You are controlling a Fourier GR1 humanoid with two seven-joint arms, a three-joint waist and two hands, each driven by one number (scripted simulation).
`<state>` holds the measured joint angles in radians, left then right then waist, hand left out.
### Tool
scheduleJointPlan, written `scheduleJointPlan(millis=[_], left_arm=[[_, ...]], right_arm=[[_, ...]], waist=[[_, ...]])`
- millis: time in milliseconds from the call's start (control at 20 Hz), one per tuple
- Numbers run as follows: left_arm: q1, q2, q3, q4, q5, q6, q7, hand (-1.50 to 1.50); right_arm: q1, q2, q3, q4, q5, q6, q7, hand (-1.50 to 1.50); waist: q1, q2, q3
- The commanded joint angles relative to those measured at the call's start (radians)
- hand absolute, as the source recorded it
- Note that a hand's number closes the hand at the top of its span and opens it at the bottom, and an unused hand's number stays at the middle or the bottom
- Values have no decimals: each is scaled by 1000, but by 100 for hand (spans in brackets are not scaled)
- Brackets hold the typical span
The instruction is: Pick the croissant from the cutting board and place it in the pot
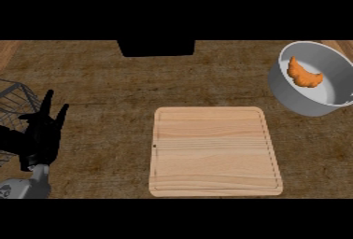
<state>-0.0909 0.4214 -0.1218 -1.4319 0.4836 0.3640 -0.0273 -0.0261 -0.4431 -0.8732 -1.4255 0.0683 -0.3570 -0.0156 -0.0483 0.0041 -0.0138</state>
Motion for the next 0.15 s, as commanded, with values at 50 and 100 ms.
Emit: scheduleJointPlan(millis=[50,100], left_arm=[[-83,17,-23,-93,-57,-37,-87,0],[-132,54,7,-88,-47,-26,-43,0]], right_arm=[[86,-16,-98,13,-92,70,-75,-150],[122,12,-97,8,-99,93,-96,-150]], waist=[[7,-12,15],[-7,-13,16]])
